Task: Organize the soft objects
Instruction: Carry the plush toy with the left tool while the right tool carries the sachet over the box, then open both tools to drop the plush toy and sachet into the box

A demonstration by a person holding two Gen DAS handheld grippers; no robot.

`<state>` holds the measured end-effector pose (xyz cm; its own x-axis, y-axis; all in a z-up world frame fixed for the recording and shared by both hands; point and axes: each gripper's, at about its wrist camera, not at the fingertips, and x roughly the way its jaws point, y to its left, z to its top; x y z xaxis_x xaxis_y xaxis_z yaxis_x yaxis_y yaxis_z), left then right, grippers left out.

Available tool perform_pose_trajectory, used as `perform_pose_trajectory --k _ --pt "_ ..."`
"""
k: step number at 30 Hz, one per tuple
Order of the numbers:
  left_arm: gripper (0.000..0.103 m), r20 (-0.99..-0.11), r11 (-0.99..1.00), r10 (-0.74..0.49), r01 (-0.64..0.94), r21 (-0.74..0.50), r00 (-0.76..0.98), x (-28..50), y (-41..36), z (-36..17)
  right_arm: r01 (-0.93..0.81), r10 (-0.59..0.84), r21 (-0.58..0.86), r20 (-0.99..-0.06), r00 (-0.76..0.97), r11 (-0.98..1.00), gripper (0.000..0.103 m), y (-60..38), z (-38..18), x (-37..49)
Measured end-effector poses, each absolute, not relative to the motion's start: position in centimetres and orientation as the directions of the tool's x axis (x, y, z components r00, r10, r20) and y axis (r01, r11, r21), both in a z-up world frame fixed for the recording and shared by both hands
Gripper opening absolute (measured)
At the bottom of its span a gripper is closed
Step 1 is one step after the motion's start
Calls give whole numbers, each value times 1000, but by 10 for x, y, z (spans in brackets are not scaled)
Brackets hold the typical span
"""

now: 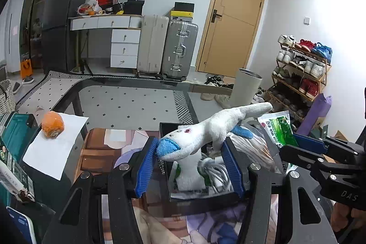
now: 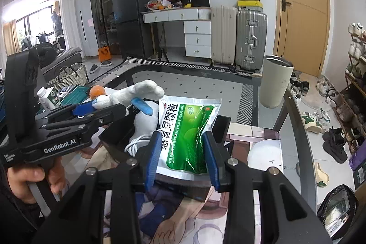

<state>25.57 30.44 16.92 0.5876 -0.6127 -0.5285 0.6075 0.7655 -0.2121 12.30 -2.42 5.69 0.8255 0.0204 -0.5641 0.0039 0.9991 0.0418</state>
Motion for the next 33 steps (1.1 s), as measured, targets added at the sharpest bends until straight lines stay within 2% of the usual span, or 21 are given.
perform_pose_trajectory --k 27,33 --pt "57 -545 752 -623 622 -219 561 278 294 151 -83 32 -41 -682 731 996 38 -5 17 185" --pt "57 -554 741 -625 641 -199 550 276 288 149 -115 48 -57 -664 747 992 49 -2 18 178"
